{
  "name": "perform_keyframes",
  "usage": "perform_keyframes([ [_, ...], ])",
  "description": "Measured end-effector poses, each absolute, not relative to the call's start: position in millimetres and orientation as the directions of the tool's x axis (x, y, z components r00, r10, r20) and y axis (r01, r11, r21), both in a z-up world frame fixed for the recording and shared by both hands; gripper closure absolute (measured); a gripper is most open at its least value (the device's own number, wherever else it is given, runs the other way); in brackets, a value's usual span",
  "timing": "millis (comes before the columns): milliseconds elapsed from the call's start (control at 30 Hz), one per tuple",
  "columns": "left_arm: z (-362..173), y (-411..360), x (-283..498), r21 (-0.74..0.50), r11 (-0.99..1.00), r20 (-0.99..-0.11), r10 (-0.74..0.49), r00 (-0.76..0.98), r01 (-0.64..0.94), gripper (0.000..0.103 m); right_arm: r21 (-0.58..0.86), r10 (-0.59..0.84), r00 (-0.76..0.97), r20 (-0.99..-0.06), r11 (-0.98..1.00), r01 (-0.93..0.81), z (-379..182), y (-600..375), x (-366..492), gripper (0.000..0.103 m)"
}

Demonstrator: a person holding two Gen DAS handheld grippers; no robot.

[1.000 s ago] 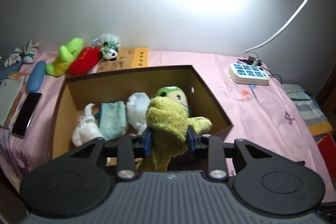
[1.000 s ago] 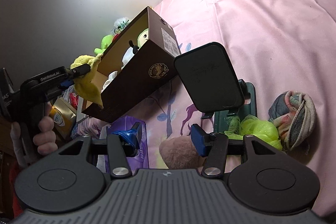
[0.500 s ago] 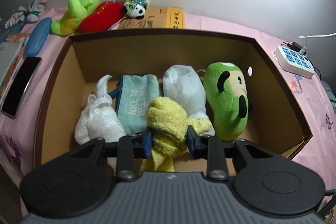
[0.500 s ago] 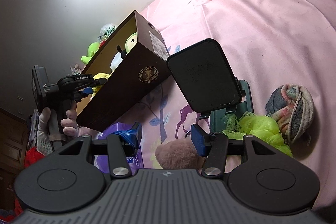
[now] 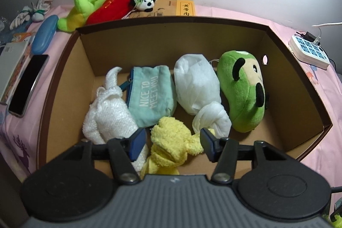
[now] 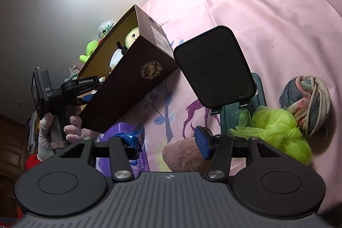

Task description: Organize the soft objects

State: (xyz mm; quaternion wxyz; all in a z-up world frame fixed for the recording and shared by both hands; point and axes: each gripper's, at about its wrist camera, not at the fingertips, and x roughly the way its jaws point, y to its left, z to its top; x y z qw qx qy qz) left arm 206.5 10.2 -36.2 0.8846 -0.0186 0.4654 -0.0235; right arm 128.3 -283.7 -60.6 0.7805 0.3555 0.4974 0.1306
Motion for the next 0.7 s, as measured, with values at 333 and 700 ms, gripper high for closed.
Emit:
perform_keyframes([
  [333, 4.1, 4.3, 165.9, 0.024, 1.000, -0.762, 0.015, 0.647, 0.005, 0.040, 0.686, 0.585, 0.451, -0.674, 0.722, 0.089, -58.6, -278.8, 128.8, 0.066],
  [700, 37.1, -4.3, 96.0, 0.030, 0.999, -0.716, 0.041, 0.697, -0.028, 0.037, 0.667, 0.607, 0.408, -0.683, 0.745, 0.007, -60.2, -289.5, 123.6, 0.066],
])
